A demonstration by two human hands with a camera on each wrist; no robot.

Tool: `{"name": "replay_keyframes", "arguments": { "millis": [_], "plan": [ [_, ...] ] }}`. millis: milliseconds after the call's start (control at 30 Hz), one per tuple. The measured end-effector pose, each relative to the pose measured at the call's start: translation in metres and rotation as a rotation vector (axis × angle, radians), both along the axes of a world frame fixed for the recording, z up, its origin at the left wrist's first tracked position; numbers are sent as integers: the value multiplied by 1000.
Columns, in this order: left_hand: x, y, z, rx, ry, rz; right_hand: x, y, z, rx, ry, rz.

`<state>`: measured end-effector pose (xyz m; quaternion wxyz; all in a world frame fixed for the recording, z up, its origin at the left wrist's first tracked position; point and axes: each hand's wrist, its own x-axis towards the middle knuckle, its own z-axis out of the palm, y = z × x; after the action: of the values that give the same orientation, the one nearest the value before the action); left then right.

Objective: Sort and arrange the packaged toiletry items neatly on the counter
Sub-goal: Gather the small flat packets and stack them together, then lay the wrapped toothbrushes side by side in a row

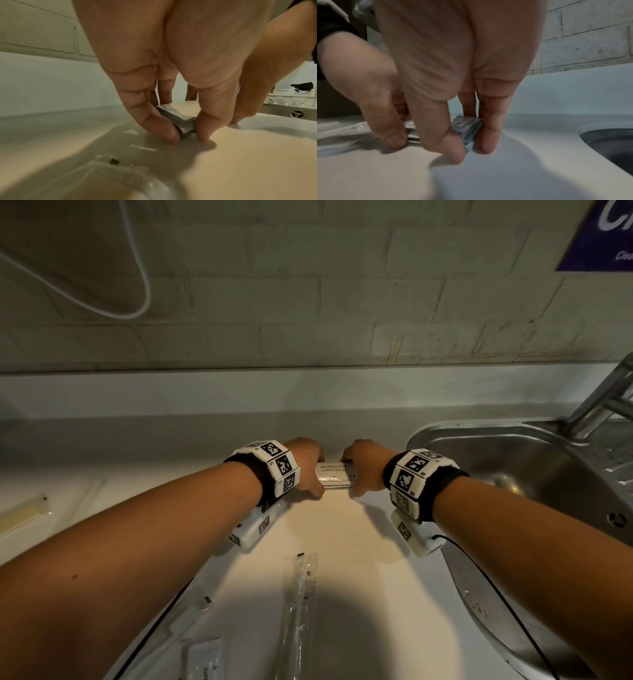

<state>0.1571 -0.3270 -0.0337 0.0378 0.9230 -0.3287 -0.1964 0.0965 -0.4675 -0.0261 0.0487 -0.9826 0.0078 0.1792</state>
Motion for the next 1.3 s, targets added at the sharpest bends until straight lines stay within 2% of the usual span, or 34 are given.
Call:
{"name": "replay_keyframes", "arguments": {
  "millis": [467, 600, 767, 833, 967, 1067, 1300],
  "plan": [
    [1, 7, 2, -7, -18, 8, -1, -2, 6, -14, 25, 18],
    [2, 23, 24, -90, 11, 63, -13, -5, 17, 98, 10, -52],
    [-12, 73, 53, -239, -21, 173, -42, 10, 42, 153, -133, -71],
    [-23, 99, 51, -227, -53, 233, -66, 28, 51, 146, -136, -48],
    [-61, 151, 37, -9, -68, 363, -121, 77, 43, 156, 90, 1],
    [-86, 178, 22, 102, -28, 433, -148, 107, 25, 189, 200, -98],
    [-105, 187, 1, -49, 18, 546, -153, 140, 7, 229, 129, -190]
  ]
}}
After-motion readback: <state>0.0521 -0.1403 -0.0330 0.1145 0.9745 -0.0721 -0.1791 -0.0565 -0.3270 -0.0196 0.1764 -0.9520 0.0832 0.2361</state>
